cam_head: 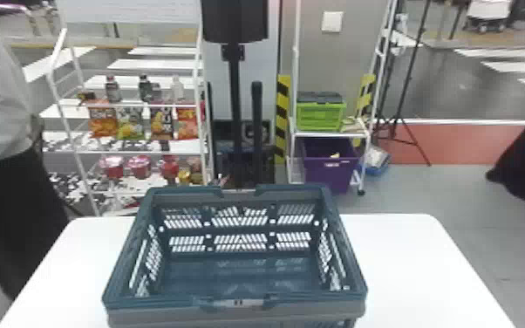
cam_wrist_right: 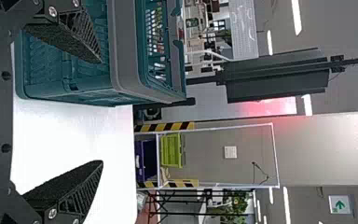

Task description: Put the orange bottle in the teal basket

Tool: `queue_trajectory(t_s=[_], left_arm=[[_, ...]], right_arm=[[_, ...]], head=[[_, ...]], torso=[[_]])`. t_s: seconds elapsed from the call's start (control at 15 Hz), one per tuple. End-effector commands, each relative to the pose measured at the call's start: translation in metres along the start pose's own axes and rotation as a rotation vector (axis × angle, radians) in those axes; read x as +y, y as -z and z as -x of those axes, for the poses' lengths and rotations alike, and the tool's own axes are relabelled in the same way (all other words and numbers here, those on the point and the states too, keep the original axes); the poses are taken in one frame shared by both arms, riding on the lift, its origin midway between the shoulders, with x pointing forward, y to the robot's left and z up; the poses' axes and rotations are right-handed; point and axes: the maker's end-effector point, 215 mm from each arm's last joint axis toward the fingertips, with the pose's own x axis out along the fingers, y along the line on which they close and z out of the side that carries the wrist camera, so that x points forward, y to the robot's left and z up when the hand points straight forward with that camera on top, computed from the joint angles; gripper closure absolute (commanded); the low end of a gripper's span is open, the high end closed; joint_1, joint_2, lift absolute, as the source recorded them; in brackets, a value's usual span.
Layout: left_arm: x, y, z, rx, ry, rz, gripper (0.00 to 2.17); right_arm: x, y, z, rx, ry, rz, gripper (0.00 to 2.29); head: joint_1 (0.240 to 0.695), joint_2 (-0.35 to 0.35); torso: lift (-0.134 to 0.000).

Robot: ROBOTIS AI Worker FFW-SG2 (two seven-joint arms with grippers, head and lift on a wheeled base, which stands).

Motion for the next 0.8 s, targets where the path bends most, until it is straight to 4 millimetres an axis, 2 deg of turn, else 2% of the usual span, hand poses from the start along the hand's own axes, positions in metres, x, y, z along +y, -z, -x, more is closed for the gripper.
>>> queue_trajectory(t_s=[0.0,0.13,0.4,0.73], left_arm=[[0.0,-0.002,-0.001,-0.005,-0.002,0.001,0.56],[0.003,-0.018,-0.004,-0.032,-0.004,-0.016,0.56],[0.032,-0.061,-0.011,-0.072,-0.036,-0.086,0.56],[0.065,-0.099,-0.053,0.013,0.002,-0.144,0.56]], right_arm=[[0.0,0.0,0.0,0.0,0.0,0.0,0.13],[0.0,0.0,0.0,0.0,0.001,0.0,0.13],[-0.001,0.002,-0.001,0.002,0.004,0.001,0.13],[-0.001,0.009,-0.002,0.013,0.004,0.003,0.13]], head=[[0.499,0.0],[0.499,0.0],[0.499,0.0],[0.499,0.0]], torso=[[0.0],[0.0],[0.0],[0.0]])
